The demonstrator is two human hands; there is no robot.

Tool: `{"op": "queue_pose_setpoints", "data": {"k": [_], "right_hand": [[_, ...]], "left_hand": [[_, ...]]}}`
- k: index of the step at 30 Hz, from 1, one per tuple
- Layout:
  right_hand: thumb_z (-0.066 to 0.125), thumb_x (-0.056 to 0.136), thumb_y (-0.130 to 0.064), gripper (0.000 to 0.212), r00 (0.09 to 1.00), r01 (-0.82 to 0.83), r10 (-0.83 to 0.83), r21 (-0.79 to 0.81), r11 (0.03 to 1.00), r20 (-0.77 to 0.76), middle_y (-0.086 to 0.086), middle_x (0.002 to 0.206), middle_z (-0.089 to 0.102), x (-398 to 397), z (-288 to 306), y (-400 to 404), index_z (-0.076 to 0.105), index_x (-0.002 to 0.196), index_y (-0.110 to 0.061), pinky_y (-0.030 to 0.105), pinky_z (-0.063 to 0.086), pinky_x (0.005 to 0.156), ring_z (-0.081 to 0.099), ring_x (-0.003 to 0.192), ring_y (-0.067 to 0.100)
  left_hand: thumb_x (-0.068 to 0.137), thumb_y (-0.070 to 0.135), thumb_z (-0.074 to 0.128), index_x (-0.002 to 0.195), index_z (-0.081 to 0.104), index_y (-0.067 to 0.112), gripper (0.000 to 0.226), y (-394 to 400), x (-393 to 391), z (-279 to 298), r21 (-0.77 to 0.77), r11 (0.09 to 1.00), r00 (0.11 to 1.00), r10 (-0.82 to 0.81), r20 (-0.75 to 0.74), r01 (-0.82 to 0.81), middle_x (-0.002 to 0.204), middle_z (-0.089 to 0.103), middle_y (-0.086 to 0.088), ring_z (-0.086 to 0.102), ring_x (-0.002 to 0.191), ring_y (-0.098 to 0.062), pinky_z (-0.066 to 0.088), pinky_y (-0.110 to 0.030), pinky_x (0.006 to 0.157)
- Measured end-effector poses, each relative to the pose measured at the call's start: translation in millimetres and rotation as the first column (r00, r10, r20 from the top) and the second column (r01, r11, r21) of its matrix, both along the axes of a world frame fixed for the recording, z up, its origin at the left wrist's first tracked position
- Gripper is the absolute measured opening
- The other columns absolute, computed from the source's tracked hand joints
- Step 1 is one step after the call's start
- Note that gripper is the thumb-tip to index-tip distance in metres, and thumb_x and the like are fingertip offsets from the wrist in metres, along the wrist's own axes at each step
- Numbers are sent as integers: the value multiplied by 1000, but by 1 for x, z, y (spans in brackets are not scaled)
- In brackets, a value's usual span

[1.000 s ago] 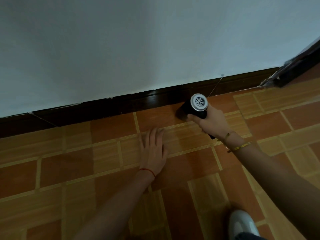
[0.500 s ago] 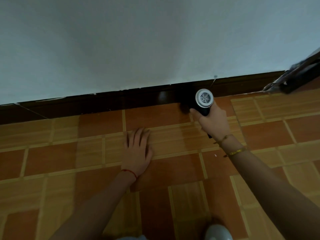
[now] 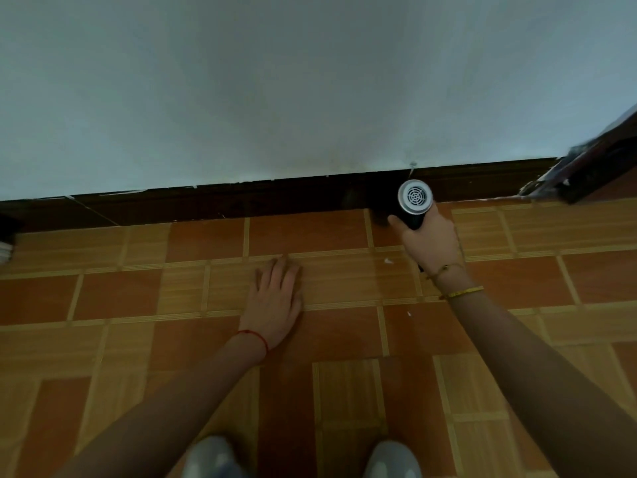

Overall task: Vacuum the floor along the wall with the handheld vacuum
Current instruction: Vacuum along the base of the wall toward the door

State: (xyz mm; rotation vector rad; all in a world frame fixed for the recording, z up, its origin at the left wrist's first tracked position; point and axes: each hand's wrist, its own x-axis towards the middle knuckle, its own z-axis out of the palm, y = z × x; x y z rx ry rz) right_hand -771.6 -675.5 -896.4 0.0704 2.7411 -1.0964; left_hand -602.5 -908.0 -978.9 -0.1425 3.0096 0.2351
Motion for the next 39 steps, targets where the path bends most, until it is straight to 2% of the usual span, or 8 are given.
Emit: {"op": "queue_pose_setpoints", "data": {"k": [12,17,21,25,29,33,37,39], "right_hand": [[69,83,-46,68,996,-85,84,30,996,24,7,122,65,-4,-3,43,44,139,-17,28,45,83,61,111,27],[70,84,-39,50,958,-205,215,-69,976,189,-1,80,64,0,6,57,51,125,-19,30,50,59,59,60,14],[69,85,-42,56,965,-241,236,32,970,114,0,90,62,6,8,56,50,131,-17,31,46,70,55,74,15],[70,85,-40,44,924,-296,290,-12,955,249,1,72,64,11,14,55,51,119,-20,28,49,55,58,57,14],[68,81,-52,61,965,-243,227,116,963,132,-3,95,66,18,9,60,48,130,-20,28,47,66,56,74,11],[69,84,-44,52,935,-275,252,62,959,249,-8,79,60,26,19,72,50,125,-18,24,42,61,53,64,7],[68,83,-49,59,950,-292,258,203,935,176,-1,104,66,42,27,85,48,131,-20,29,49,74,64,93,18],[69,83,-47,53,920,-314,271,121,942,282,-6,85,65,51,30,89,49,125,-23,24,49,62,65,73,13]], "left_hand": [[94,38,25,146,34,16,58,55,-39,-14,115,993,1000,-18,-11,19,152,35,-14,28,142,-33,23,-61,116],[98,38,25,149,33,16,56,58,-37,-30,108,994,999,-24,-38,28,155,33,-12,26,145,-30,16,-59,118],[100,38,26,150,33,17,55,54,-34,-35,108,993,996,-29,-79,38,156,32,-10,25,146,-28,14,-58,119],[99,37,30,149,36,17,54,55,-32,-35,112,993,994,-26,-110,39,156,32,-9,26,146,-27,14,-57,119],[99,37,30,148,37,17,54,54,-32,-35,112,993,992,-32,-123,46,157,32,-10,27,145,-28,15,-58,118],[98,38,30,148,38,16,55,54,-32,-36,101,994,991,-29,-128,42,156,33,-10,28,145,-29,15,-57,118],[98,37,31,148,38,15,55,55,-32,-37,102,994,991,-24,-133,37,156,32,-10,26,145,-30,14,-56,118],[98,37,30,147,39,15,54,56,-32,-37,103,994,990,-22,-136,36,156,33,-10,26,145,-31,16,-57,118]]}}
